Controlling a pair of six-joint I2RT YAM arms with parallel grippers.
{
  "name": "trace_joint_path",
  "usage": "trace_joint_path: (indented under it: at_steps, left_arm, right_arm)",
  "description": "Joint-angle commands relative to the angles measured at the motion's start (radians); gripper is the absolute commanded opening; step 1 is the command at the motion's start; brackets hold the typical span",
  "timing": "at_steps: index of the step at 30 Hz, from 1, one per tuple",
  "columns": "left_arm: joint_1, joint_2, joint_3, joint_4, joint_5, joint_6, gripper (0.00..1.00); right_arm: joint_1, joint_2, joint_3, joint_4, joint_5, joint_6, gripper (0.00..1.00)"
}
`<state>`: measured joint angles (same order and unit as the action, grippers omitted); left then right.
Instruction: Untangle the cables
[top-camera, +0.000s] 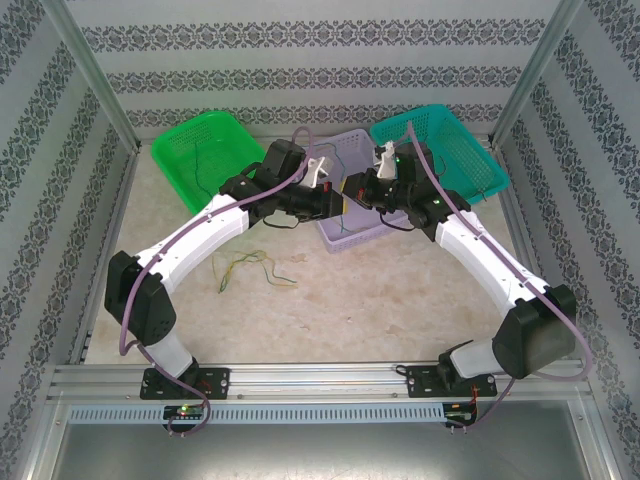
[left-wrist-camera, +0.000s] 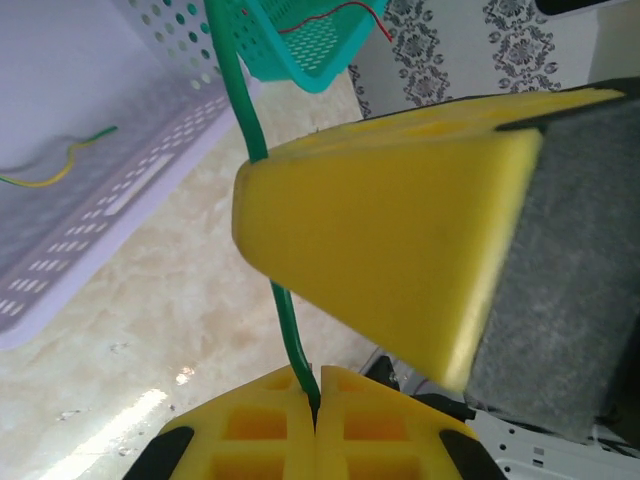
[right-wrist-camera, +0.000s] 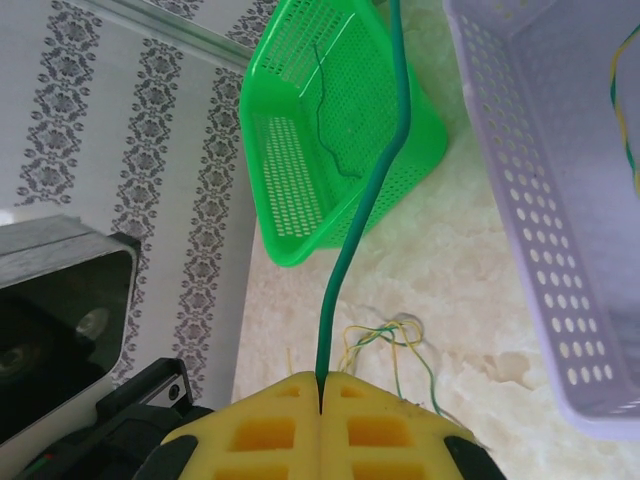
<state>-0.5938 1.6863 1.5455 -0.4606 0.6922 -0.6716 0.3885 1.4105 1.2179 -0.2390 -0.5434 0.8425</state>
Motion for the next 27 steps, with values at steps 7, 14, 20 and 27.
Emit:
trace_joint_path:
  at_steps: [7, 14, 20, 27]
  left_arm:
    - [-0.069, 0.053, 0.019, -0.043, 0.236, -0.07, 0.0]
    - [-0.016, -0.045, 0.029, -0.027, 0.116, -0.164, 0.47]
    - [0.174, -0.12, 0.028, -0.03, -0.039, -0.447, 0.67]
    - [0.224, -0.016, 0.204, -0.213, -0.084, -0.504, 0.66]
  right_arm:
    - [-0.003, -0.066, -0.062, 0.142, -0.02, -0.146, 0.0]
    - [-0.004, -0.098, -0.082, 0.106, -0.047, -0.199, 0.0]
    - [0.021, -0.11, -0.069, 0.022, 0.0, -0.314, 0.0]
    - [0.13, -0.063, 0.023, -0.105, 0.162, -0.492, 0.0]
